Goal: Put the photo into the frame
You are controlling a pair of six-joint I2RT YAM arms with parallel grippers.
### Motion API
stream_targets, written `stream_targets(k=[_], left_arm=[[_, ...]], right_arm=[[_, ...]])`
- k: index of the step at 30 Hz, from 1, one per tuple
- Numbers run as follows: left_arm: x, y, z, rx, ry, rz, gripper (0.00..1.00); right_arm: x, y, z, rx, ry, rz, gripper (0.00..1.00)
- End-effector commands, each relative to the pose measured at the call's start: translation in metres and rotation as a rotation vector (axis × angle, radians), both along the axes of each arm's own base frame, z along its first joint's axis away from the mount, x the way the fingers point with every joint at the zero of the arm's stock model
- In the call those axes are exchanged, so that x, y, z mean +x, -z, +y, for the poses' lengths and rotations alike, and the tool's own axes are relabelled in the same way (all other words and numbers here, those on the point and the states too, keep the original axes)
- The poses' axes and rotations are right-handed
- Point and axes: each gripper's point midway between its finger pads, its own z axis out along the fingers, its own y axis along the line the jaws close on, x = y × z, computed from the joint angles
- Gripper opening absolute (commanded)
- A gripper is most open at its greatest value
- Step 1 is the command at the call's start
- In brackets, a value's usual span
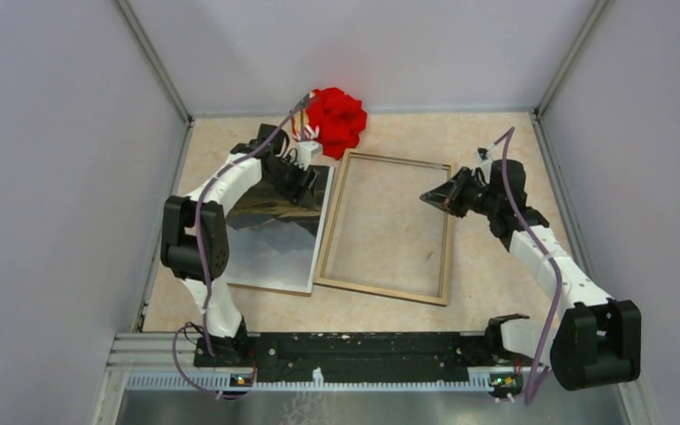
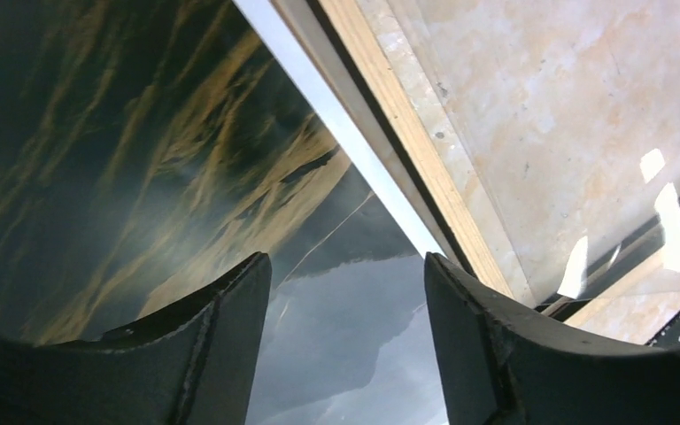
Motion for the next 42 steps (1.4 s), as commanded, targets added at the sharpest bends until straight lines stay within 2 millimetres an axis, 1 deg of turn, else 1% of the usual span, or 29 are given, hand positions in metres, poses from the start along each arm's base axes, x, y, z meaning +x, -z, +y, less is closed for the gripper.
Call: stream_targets(k=[1,5,8,11,16,18,22,26,27,28,30,31,37,40,42], left_arm=[[-0.012,0.013,-0.026,-0.084,0.039,0.084,0.67],[-0.011,0.02,-0.043,-0.115,0.066,0.107,0.58],[-0.009,0.025,-0.051,-0.117,0.079,0.123,0.52],[-0.007,0.029,-0.057,-0.125,0.088,0.13,0.49],[-0.01,0.032,-0.07,-0.133,0.119,0.139,0.47],[-0.009,0.036,-0.072,-0.127,0.119,0.141,0.45],[-0.008,0.044,-0.072,-0.11,0.112,0.152,0.33],[-0.007,0.049,-0.071,-0.104,0.11,0.15,0.24],[-0.007,0.05,-0.071,-0.105,0.11,0.151,0.21],[-0.008,0.051,-0.071,-0.105,0.109,0.155,0.18],[-0.009,0.054,-0.073,-0.103,0.112,0.158,0.04],[-0.01,0.056,-0.075,-0.099,0.117,0.154,0.0],[-0.028,0.064,-0.09,-0.058,0.177,0.137,0.0],[-0.03,0.064,-0.09,-0.056,0.18,0.141,0.0],[-0.026,0.057,-0.088,-0.049,0.178,0.128,0.0]], right_arm=[[0.002,-0.025,-0.002,0.016,-0.03,-0.064,0.0],[0.001,-0.021,-0.009,0.022,-0.021,-0.051,0.0],[-0.001,-0.018,-0.016,0.022,-0.011,-0.042,0.0],[-0.003,-0.014,-0.022,0.023,-0.003,-0.029,0.0],[-0.007,-0.006,-0.027,0.028,-0.002,-0.013,0.0],[-0.007,-0.004,-0.029,0.026,-0.003,-0.01,0.0],[-0.009,-0.002,-0.028,0.029,-0.011,-0.005,0.0],[-0.012,-0.003,-0.027,0.032,-0.023,-0.001,0.0],[-0.009,-0.003,-0.034,0.033,-0.002,-0.003,0.0],[-0.009,-0.003,-0.035,0.033,0.001,-0.002,0.0],[-0.01,-0.003,-0.036,0.037,0.0,-0.002,0.0],[-0.011,-0.003,-0.036,0.038,-0.001,-0.002,0.0],[-0.014,-0.006,-0.036,0.052,-0.009,-0.002,0.0],[-0.015,-0.005,-0.037,0.049,-0.012,0.0,0.0],[-0.016,-0.004,-0.036,0.049,-0.014,0.003,0.0]])
